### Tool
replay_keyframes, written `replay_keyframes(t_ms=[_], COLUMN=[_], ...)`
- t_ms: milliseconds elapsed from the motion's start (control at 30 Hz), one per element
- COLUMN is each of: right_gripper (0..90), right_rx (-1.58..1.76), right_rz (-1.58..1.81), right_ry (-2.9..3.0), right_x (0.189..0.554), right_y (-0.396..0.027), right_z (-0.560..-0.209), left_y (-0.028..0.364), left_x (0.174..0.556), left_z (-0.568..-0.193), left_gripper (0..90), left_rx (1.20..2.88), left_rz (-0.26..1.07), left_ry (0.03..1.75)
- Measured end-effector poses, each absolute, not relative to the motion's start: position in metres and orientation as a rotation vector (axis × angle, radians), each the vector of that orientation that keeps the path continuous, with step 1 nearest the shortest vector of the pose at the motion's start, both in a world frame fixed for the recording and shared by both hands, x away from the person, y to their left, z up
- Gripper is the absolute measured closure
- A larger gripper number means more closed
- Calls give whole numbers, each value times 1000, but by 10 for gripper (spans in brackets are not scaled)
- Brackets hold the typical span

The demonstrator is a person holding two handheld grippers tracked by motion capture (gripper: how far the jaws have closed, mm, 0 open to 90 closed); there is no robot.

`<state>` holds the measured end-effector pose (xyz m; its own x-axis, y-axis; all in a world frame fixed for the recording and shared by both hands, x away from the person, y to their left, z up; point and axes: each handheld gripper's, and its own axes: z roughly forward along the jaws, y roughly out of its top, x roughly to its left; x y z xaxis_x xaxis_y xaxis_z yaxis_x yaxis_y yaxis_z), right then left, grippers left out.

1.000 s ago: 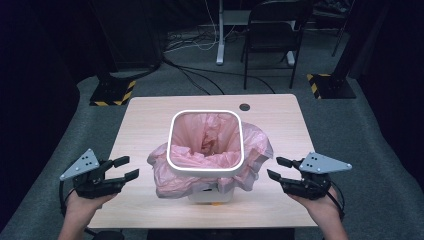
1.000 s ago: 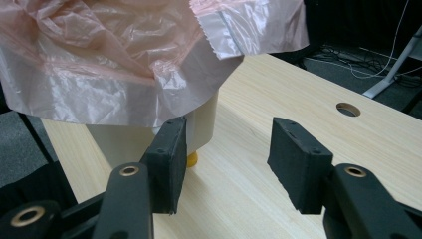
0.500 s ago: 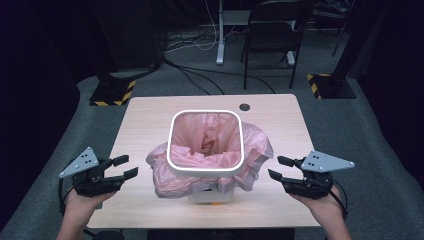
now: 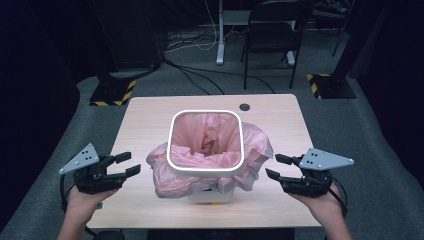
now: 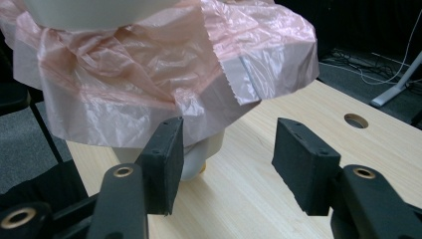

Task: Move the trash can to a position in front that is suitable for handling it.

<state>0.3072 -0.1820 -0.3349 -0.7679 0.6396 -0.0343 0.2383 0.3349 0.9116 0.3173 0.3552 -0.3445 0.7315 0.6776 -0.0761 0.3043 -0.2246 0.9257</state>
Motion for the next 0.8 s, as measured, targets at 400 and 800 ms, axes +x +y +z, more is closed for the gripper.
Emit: replay_keyframes(t_ms=[400, 800], right_gripper=[465, 481], right_rx=[722, 703], right_rz=[1420, 1368], right_ry=[2237, 2242], right_x=[308, 304], right_y=[-174, -178], right_z=[-324, -308], left_y=[346, 338], left_x=[321, 325], left_z=[-333, -318], left_gripper=[401, 398], left_rx=[1836, 1851], left_rz=[422, 429], left_ry=[736, 713])
